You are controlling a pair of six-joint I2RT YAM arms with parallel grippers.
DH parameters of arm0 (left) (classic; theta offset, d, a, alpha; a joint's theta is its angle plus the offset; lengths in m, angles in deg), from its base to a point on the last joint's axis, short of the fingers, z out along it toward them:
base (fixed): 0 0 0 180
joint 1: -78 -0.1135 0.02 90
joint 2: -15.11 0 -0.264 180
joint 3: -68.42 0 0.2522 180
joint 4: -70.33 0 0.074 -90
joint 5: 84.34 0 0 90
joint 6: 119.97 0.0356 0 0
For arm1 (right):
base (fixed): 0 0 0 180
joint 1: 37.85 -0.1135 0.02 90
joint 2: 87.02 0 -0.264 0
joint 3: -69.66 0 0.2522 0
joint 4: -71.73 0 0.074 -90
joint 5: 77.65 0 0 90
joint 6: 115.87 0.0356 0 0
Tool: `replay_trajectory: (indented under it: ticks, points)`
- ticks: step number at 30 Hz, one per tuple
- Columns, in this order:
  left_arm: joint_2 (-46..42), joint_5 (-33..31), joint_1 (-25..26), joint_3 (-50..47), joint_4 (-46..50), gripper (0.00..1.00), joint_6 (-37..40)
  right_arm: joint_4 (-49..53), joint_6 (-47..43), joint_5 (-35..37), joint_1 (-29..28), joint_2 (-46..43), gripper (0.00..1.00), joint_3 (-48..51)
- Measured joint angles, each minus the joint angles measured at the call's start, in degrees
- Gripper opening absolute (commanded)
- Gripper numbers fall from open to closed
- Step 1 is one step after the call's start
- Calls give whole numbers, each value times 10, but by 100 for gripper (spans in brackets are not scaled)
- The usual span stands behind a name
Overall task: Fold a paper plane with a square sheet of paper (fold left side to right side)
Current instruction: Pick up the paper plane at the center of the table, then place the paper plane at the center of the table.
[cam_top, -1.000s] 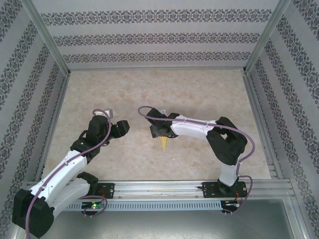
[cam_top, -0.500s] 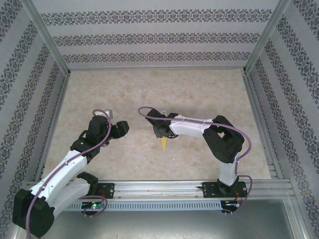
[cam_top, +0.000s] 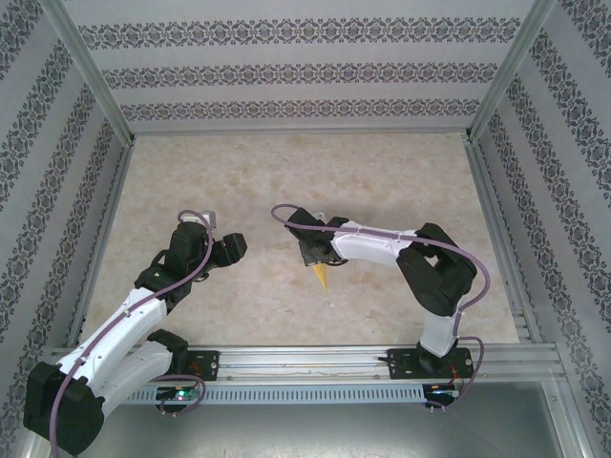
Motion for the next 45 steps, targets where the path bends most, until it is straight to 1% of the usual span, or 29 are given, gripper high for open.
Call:
replay_trajectory:
  ticks: [1, 6, 9, 12, 16, 19, 22, 25, 28, 32, 38, 41, 45]
  points:
    - [0, 0, 0, 0, 0, 71, 0, 0, 1, 0, 0, -8, 0, 3]
    - [0, 2, 0, 0, 2, 71, 0, -7, -1, 0, 7, -56, 0, 22]
    - [0, 7, 0, 1, 2, 71, 0, -22, -1, -14, 20, -95, 0, 49]
    - [0, 18, 0, 2, 1, 71, -1, -61, 0, -56, 46, -149, 0, 92]
    - [0, 32, 0, 2, -7, 71, -6, -153, 19, -144, 101, -218, 0, 172]
    - [0, 40, -2, 2, -17, 71, -12, -231, 46, -213, 139, -239, 0, 229]
    - [4, 50, -4, 2, -27, 71, -19, -315, 81, -274, 163, -235, 0, 279]
    - [12, 60, -4, 2, -36, 70, -24, -387, 117, -316, 169, -211, 0, 309]
    - [19, 69, -4, 2, -45, 70, -30, -447, 143, -337, 168, -172, 0, 316]
    - [24, 77, -4, 2, -47, 70, -33, -512, 168, -348, 168, -127, 0, 324]
    - [26, 80, -4, 2, -49, 69, -33, -548, 180, -347, 168, -104, 1, 338]
    - [28, 80, -4, 2, -49, 69, -33, -552, 180, -345, 168, -104, 5, 341]
    - [33, 80, -4, 2, -52, 69, -33, -552, 180, -343, 168, -104, 9, 341]
